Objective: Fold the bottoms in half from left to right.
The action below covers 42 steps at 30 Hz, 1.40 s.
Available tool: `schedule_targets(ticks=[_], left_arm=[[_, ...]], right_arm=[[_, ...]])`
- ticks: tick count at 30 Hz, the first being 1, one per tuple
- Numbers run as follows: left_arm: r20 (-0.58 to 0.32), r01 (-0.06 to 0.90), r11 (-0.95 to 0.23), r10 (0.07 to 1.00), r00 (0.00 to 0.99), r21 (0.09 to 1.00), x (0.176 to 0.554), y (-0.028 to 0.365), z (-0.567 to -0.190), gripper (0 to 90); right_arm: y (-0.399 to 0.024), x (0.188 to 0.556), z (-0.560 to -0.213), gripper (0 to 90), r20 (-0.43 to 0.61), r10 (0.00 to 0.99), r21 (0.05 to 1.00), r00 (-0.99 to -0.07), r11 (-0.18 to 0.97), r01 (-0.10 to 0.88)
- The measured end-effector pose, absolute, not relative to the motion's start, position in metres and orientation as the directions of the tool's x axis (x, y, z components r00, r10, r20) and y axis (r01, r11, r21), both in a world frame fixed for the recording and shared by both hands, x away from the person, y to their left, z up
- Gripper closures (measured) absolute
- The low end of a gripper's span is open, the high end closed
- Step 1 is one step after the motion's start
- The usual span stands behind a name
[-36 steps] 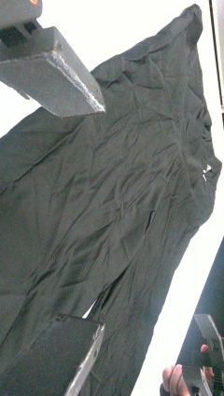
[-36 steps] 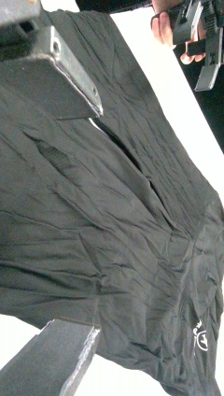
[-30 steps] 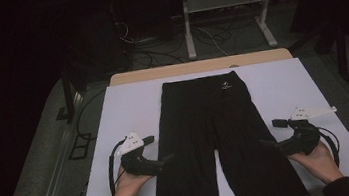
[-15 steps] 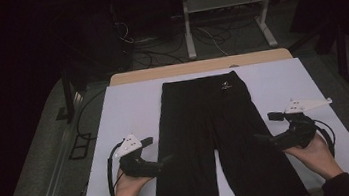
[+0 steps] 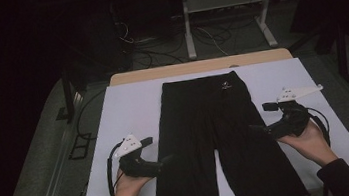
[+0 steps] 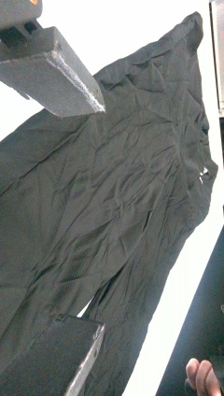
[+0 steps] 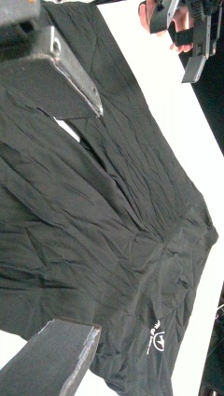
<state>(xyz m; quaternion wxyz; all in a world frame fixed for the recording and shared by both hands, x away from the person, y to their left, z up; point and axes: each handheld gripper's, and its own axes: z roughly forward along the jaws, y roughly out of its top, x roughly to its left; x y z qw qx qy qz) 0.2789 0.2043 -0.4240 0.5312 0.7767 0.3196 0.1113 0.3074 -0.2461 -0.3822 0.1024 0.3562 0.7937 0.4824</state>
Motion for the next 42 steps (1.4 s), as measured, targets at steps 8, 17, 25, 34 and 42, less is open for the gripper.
schedule_targets(ticks=[8, 17, 25, 34, 42], left_arm=[[-0.173, 0.391, -0.236, 0.619, 0.766, 0.889, 0.28, 0.205, -0.426, 0.0], [-0.176, 0.392, -0.231, 0.62, 0.765, 0.89, 0.28, 0.205, -0.426, 0.0], [-0.177, 0.393, -0.229, 0.62, 0.764, 0.891, 0.28, 0.206, -0.426, 0.0], [-0.176, 0.392, -0.23, 0.621, 0.764, 0.891, 0.28, 0.205, -0.426, 0.0], [-0.175, 0.396, -0.236, 0.622, 0.763, 0.887, 0.281, 0.205, -0.426, 0.0]], right_arm=[[-0.243, 0.317, -0.38, 0.0, 0.18, 0.664, 0.833, -0.726, 0.29, 0.472], [-0.238, 0.328, -0.376, 0.0, 0.175, 0.662, 0.827, -0.729, 0.304, 0.474], [-0.231, 0.342, -0.372, 0.0, 0.174, 0.656, 0.82, -0.734, 0.317, 0.477], [-0.223, 0.353, -0.374, 0.0, 0.176, 0.649, 0.811, -0.74, 0.33, 0.483], [-0.216, 0.364, -0.375, 0.0, 0.171, 0.653, 0.807, -0.738, 0.337, 0.486]])
